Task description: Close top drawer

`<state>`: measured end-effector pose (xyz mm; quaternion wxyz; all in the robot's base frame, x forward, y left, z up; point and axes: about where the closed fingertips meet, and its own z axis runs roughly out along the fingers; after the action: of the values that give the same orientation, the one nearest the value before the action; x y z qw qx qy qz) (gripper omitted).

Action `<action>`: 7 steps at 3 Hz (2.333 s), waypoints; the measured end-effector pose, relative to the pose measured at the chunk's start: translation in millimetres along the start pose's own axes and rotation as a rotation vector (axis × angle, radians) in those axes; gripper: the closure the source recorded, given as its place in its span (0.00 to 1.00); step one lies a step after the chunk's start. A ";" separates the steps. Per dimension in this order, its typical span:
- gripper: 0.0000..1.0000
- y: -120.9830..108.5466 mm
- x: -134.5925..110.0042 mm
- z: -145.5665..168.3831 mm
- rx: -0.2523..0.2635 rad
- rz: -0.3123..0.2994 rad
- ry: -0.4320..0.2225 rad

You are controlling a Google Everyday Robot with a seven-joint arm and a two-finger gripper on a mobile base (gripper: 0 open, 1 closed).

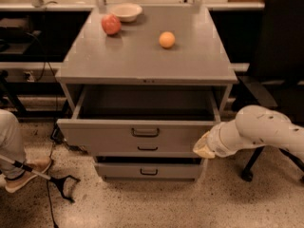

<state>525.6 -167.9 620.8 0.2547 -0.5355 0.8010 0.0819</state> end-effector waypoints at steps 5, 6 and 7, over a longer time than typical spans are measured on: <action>1.00 -119.9 -45.3 44.0 0.215 -0.105 -0.215; 1.00 -107.4 -37.9 33.3 0.215 -0.072 -0.186; 1.00 -49.2 -2.5 -22.2 0.218 0.088 -0.068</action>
Offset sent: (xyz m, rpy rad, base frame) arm 0.1582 -0.0020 -0.0009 0.1211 -0.3551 -0.0094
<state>563.5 -195.2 648.1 0.3347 -0.4659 0.8188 0.0233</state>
